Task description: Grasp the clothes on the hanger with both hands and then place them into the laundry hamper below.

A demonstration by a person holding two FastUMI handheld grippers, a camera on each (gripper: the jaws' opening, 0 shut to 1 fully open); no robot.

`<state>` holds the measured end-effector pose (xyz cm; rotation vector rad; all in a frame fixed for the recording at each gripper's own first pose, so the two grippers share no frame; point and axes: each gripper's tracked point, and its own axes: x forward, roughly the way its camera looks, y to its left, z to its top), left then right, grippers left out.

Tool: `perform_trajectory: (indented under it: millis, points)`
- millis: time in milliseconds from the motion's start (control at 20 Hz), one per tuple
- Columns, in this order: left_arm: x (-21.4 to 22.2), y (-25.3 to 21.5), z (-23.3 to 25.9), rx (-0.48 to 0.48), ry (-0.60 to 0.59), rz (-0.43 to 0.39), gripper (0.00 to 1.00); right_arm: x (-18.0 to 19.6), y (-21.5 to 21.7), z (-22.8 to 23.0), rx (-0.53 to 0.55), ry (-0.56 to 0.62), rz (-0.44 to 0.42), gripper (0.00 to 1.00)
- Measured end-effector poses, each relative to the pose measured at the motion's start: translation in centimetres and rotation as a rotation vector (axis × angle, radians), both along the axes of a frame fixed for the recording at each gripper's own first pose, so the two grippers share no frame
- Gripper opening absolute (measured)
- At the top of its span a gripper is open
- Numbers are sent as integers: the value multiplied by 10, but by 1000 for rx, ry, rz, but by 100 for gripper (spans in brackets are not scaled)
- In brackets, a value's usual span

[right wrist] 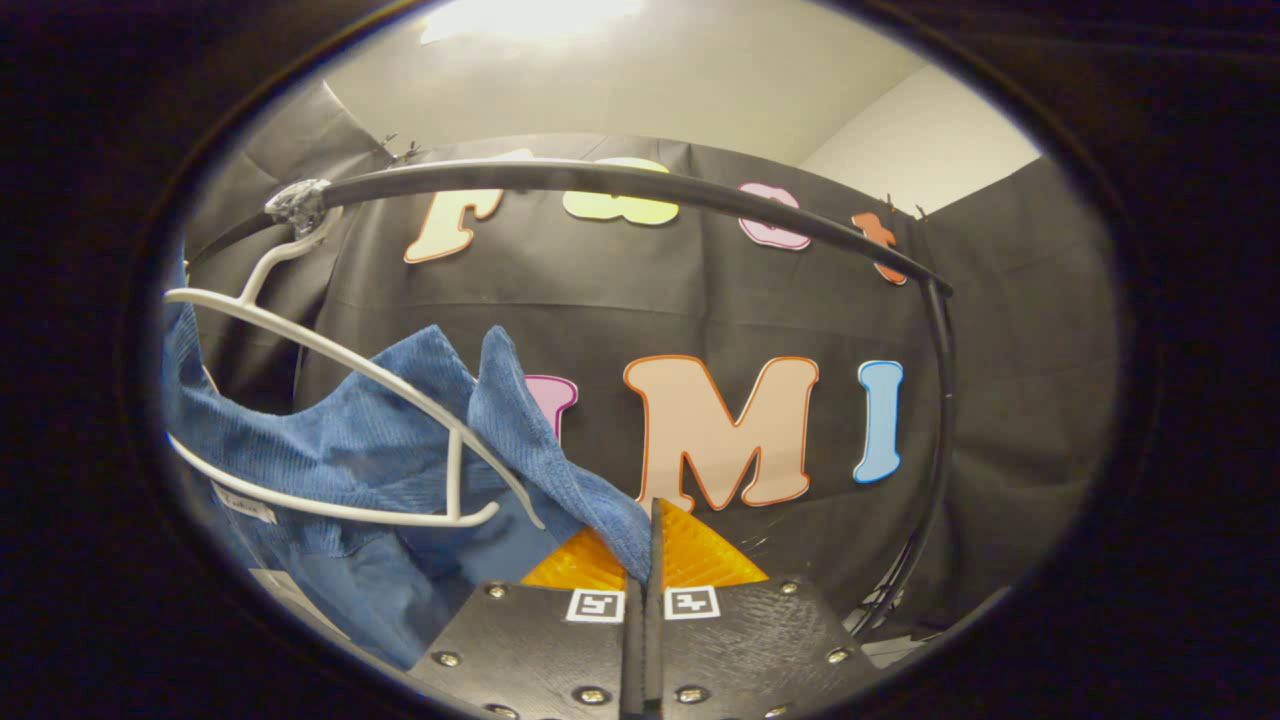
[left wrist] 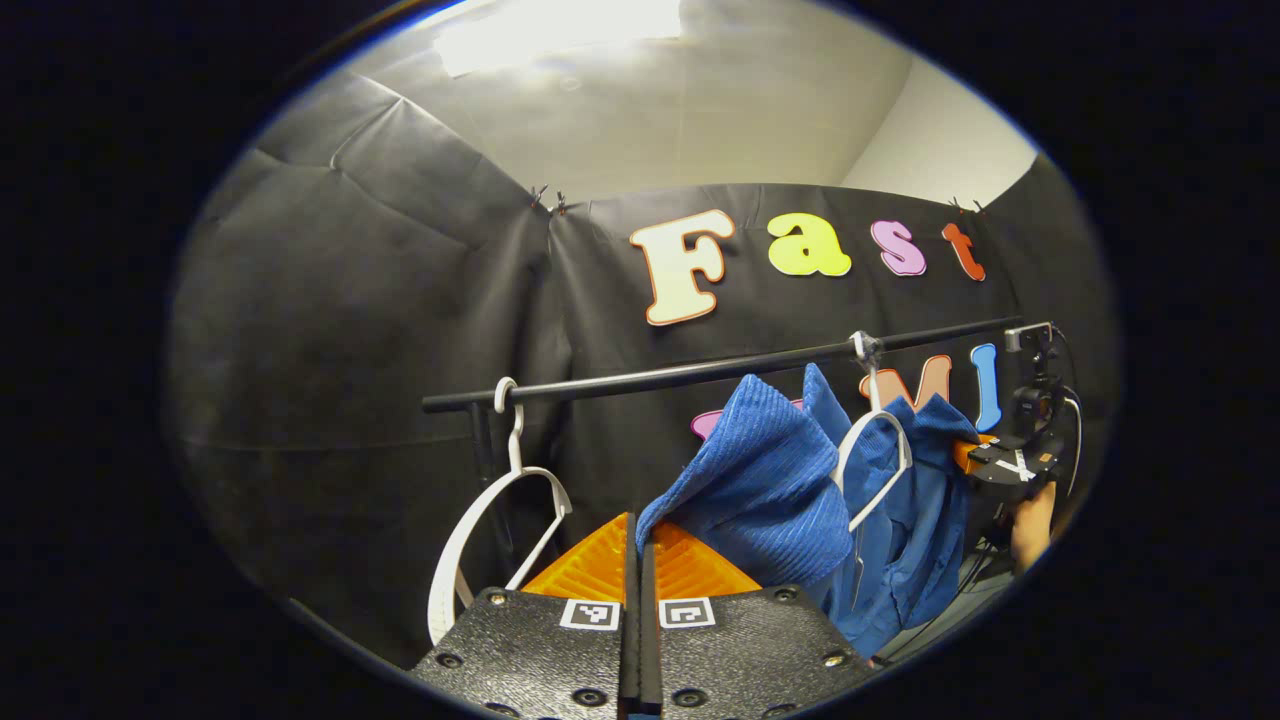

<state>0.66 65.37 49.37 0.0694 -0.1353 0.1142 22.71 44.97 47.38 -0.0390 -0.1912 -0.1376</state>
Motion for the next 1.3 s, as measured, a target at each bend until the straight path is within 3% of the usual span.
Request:
perform_trajectory:
  millis: [300,750,900,1050,1150,1300]
  points:
    - [36,-9,-9,-73,58,-47,0,40,6,-19,114,120,98,0]
    - [81,-5,-7,-73,68,-34,0,84,-7,-24,149,157,99,1]
    - [95,0,-22,-101,88,-30,0,94,-11,-40,144,180,78,1]
    - [109,-18,-55,-133,148,-94,0,104,-7,-67,155,205,86,1]
    - [115,-23,-75,-127,179,-95,0,108,-2,-85,145,218,92,1]
    - [118,-25,-91,-113,190,-93,0,92,10,-97,122,211,102,1]
